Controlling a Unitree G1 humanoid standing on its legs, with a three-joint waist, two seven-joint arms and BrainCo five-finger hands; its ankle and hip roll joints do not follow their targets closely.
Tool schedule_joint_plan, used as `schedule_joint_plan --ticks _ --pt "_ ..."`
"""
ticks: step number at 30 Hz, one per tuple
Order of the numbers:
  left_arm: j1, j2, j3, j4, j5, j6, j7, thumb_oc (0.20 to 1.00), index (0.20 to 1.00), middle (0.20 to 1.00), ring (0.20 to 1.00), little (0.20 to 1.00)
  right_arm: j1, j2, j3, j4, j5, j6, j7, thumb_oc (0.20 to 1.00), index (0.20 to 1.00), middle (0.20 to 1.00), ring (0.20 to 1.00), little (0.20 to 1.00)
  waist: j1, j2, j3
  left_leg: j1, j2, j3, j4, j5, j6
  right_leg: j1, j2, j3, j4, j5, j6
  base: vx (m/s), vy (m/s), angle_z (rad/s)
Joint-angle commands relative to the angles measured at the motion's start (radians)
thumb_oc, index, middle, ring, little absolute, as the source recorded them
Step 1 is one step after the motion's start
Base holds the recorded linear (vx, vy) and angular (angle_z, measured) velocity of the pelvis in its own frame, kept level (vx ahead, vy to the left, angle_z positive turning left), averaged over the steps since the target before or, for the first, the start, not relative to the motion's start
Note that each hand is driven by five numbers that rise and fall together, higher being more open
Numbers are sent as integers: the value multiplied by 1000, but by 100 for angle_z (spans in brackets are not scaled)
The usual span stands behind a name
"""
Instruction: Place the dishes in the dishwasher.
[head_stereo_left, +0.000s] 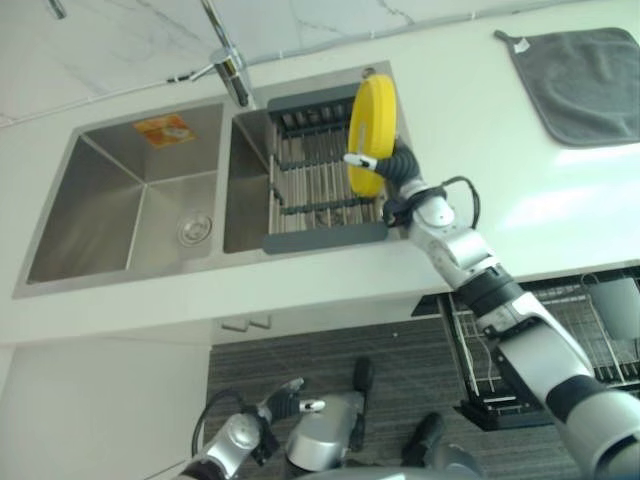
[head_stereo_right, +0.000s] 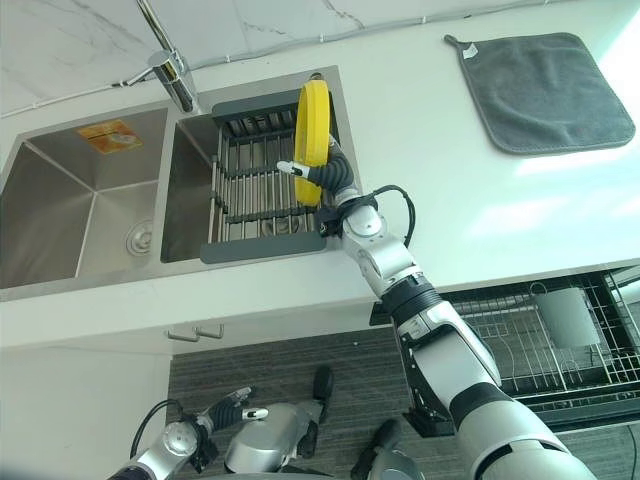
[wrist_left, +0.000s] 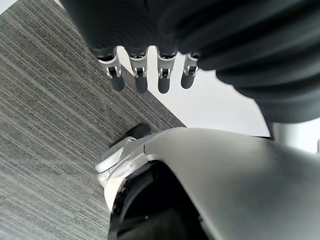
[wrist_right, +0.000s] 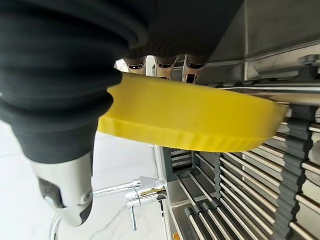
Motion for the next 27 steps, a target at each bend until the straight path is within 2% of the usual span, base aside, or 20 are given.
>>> schedule_joint_plan --ticks 1,6,7,8,13,15,18,19,22,24,27 --pt "29 13 -112 0 26 -41 -20 1000 1000 1000 1000 1000 -121 15 -6 28 0 -28 -11 1000 1000 1000 1000 1000 39 -9 -13 -2 25 9 29 -83 -46 -111 -94 40 211 -99 5 0 0 0" --pt "25 26 -143 -40 51 -97 -1 1000 1000 1000 1000 1000 -133 9 -4 82 -39 -36 -19 1000 1000 1000 1000 1000 41 -6 -9 -3 24 9 30 -84 -44 -114 -99 40 214 -97 6 8 34 0" --pt "25 27 -149 -50 47 -98 5 1000 1000 1000 1000 1000 -137 5 -7 90 -56 -39 -20 639 639 639 639 639 42 -5 -9 -4 24 9 30 -85 -43 -115 -100 39 214 -97 7 5 33 1" --pt "25 30 -155 -61 34 -95 10 1000 1000 1000 1000 1000 -142 0 -7 104 -76 -51 -32 200 200 200 200 200 43 -3 -7 -4 23 8 29 -84 -43 -115 -101 38 215 -97 7 3 35 1" --pt "39 38 -147 -86 -1 -117 27 1000 1000 1000 1000 1000 -171 -32 -21 152 -107 -101 -67 200 200 200 200 200 57 1 -3 -13 21 6 26 -80 -41 -121 -109 27 218 -93 10 -3 13 1" --pt "42 37 -142 -79 13 -109 29 1000 1000 1000 1000 1000 -177 -35 -30 161 -101 -129 -74 200 200 200 200 200 62 3 0 -16 20 5 25 -76 -41 -124 -114 23 221 -92 11 -21 39 5" --pt "42 37 -146 -87 30 -134 58 1000 1000 1000 1000 1000 -182 -33 -39 166 -83 -175 -72 200 200 200 200 200 66 5 3 -20 19 5 22 -73 -40 -127 -117 18 218 -86 12 -25 22 10" --pt "43 35 -148 -88 72 -106 117 1000 1000 1000 1000 1000 -182 -32 -43 172 -59 -217 -43 200 200 200 200 200 68 5 4 -20 19 4 21 -72 -38 -126 -118 17 216 -83 13 -23 15 5" --pt "34 32 -145 -53 175 -35 250 1000 1000 1000 1000 1000 -169 -3 -40 144 62 -288 10 200 200 200 200 200 72 7 3 -23 21 1 25 -71 -41 -128 -121 11 218 -86 11 -17 7 2" --pt "32 24 -138 -37 164 -14 277 1000 1000 1000 1000 1000 -151 24 -50 139 199 -319 89 200 200 200 200 200 72 12 -1 -21 21 0 23 -71 -43 -127 -121 10 218 -89 7 0 0 0" --pt "31 16 -129 -13 197 -20 318 1000 1000 1000 1000 1000 -127 64 -64 127 248 -340 161 200 200 200 200 200 71 16 -7 -19 22 1 23 -69 -48 -120 -118 7 207 -90 4 -11 -9 1"
